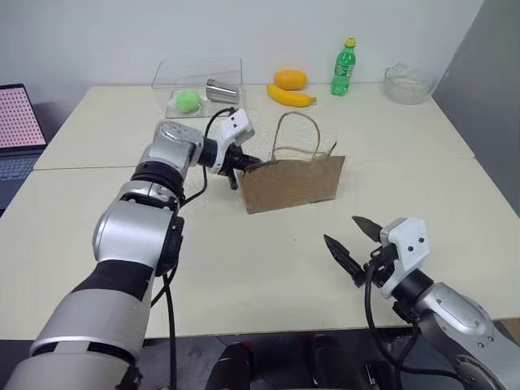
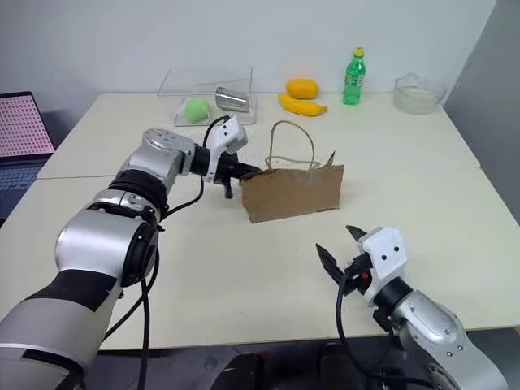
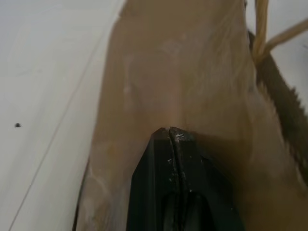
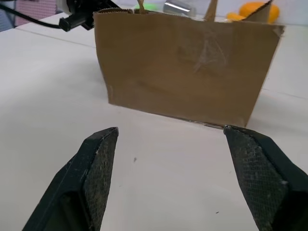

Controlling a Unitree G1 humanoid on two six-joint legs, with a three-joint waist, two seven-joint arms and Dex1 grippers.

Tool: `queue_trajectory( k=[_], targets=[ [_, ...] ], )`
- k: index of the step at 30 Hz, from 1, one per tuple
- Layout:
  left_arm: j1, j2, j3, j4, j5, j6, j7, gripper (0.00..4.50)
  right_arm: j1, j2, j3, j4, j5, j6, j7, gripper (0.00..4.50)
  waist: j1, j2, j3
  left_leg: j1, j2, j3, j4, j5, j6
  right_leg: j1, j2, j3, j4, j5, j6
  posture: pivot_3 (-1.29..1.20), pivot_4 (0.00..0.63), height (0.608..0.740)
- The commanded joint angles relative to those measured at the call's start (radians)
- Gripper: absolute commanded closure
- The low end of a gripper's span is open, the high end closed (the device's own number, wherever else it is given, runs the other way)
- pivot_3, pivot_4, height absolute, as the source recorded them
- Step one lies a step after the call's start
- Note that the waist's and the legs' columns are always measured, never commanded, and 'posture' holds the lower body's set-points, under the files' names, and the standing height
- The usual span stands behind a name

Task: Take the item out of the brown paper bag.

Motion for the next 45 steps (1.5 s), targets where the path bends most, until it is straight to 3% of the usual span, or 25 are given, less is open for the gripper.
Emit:
queue_trajectory(
  k=[1, 6, 12, 16, 23, 30, 33, 38, 42, 45],
  targets=[
    [0.015, 0.02, -0.009, -0.046, 0.007, -0.028, -0.126, 4.48, 0.008, -0.037, -0.025, -0.115, 0.073, -0.04, -0.035, 0.81, 0.001, 0.0, 0.0, 0.0, 0.0, 0.0, 0.0, 0.0, 0.0, 0.0, 0.0, 0.0, 0.0, 0.0, 0.0, 0.0, 0.15, 0.74],
    [0.087, 0.036, -0.121, -0.164, -0.115, -0.025, -0.157, 4.48, 0.024, -0.1, -0.032, -0.115, 0.15, -0.056, -0.067, 0.81, 0.001, 0.0, 0.0, 0.0, 0.0, 0.0, 0.001, 0.0, 0.0, 0.001, 0.0, 0.0, 0.0, 0.0, 0.0, 0.0, 0.15, 0.74],
    [0.239, 0.151, -0.344, -0.472, -0.346, 0.024, -0.157, 4.48, 0.077, -0.19, -0.067, -0.115, 0.239, -0.081, -0.08, 0.81, 0.0, 0.0, 0.0, 0.001, 0.0, 0.0, 0.001, 0.0, 0.0, 0.001, 0.0, 0.002, 0.002, 0.0, 0.0, 0.0, 0.15, 0.74],
    [0.286, 0.207, -0.396, -0.598, -0.429, 0.05, -0.157, 4.48, 0.177, -0.306, -0.107, -0.115, 0.323, -0.121, -0.049, 0.81, 0.002, 0.0, 0.0, 0.001, 0.0, 0.0, 0.002, 0.0, 0.0, 0.001, 0.0, 0.002, 0.004, 0.0, 0.0, 0.0, 0.15, 0.74],
    [0.363, 0.289, -0.374, -0.804, -0.496, 0.078, -0.157, 4.48, 0.321, -0.425, -0.213, -0.115, 0.387, -0.19, -0.018, 0.81, 0.004, -0.001, 0.0, 0.002, 0.001, 0.0, 0.003, 0.0, 0.001, 0.002, 0.0, 0.002, 0.004, 0.0, 0.0, 0.0, 0.15, 0.74],
    [0.472, 0.374, -0.254, -1.032, -0.485, 0.07, -0.149, 4.48, 0.611, -0.459, -0.387, -0.115, 0.355, -0.292, 0.126, 0.81, 0.005, -0.001, 0.0, 0.002, 0.001, 0.0, 0.002, 0.0, 0.001, 0.002, 0.001, 0.002, 0.003, 0.0, 0.0, 0.0, 0.15, 0.74],
    [0.528, 0.375, -0.191, -1.136, -0.479, 0.052, -0.118, 3.94, 0.654, -0.451, -0.42, -0.115, 0.317, -0.339, 0.156, 0.81, 0.006, -0.001, 0.0, 0.003, 0.001, 0.0, 0.003, 0.0, 0.001, 0.004, 0.001, 0.002, 0.003, 0.0, 0.0, 0.0, 0.15, 0.74],
    [0.678, 0.359, -0.124, -1.365, -0.503, 0.083, -0.042, 2.42, 0.602, -0.452, -0.354, -0.115, 0.264, -0.407, 0.157, 0.81, 0.007, -0.001, 0.0, 0.017, 0.005, 0.0, 0.0, -0.001, 0.002, 0.021, 0.003, 0.001, -0.01, -0.001, 0.002, 0.0, 0.15, 0.74],
    [0.774, 0.318, -0.131, -1.41, -0.425, -0.049, -0.005, 1.17, 0.539, -0.499, -0.275, -0.115, 0.276, -0.391, 0.159, 0.81, 0.013, -0.001, 0.0, 0.018, 0.007, 0.001, 0.0, -0.002, 0.003, 0.024, 0.005, 0.001, -0.013, 0.0, 0.001, 0.0, 0.15, 0.74],
    [0.786, 0.281, -0.159, -1.374, -0.362, -0.152, -0.011, 1.17, 0.51, -0.55, -0.245, -0.115, 0.336, -0.38, 0.153, 0.81, 0.021, -0.001, 0.0, 0.018, 0.009, 0.002, 0.0, -0.002, 0.003, 0.024, 0.006, 0.001, -0.013, 0.001, 0.0, 0.0, 0.15, 0.74]
  ],
)
